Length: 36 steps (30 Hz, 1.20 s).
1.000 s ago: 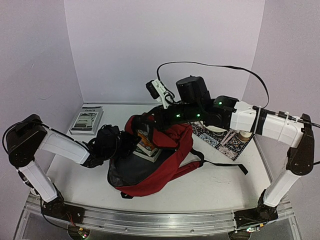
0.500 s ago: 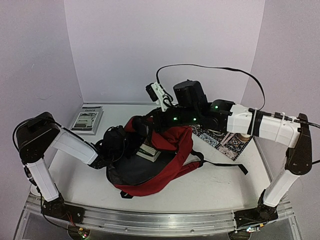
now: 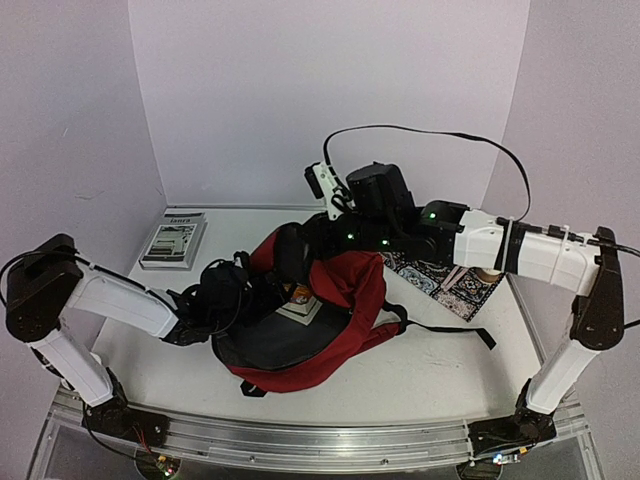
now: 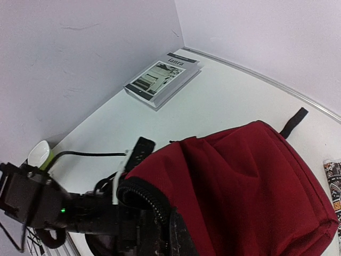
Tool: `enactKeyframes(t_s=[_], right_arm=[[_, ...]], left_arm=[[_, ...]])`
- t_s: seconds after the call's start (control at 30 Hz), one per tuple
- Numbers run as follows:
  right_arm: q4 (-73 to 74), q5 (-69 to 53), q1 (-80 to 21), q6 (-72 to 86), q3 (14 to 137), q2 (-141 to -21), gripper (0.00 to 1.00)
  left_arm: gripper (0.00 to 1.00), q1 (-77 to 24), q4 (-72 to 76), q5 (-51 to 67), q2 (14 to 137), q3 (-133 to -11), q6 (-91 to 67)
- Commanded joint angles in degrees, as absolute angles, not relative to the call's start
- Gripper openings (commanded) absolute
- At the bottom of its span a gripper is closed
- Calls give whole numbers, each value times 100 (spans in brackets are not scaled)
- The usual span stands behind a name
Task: Pack the student bag
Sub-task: Place the book in the largest pocket of the bag, then pick up the book at the corner of the board.
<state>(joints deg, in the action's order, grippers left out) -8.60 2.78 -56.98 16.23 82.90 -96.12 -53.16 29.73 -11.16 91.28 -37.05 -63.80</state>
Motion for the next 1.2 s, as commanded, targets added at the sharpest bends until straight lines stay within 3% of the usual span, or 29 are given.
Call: enactKeyframes(t_s=[0.0,0.37,0.7,0.87,1.17], right_arm=[[-805,718,-5382,1960,8175,-9550,0],[-799,559,-4765,2397,7979,-10099,0],[-809,566,-4493,2697,7883,-10683,0],[-809,374,-4474,2718,7885,-10814,7],[-758,58,-4430,2627,7766,-10551,38]], left_arm=[[83,-5327,2382,-1239,8169,-3207,-5933],[84,-5211,-229,-2071,6204,-3504,-4797],[89,-3294,-1886,-1825,6911,-4860,-3301],[90,-2553,-2402,-1832,8079,-5726,-2615],[86,-1890,-2946,-2509,10022,-7381,-1804]])
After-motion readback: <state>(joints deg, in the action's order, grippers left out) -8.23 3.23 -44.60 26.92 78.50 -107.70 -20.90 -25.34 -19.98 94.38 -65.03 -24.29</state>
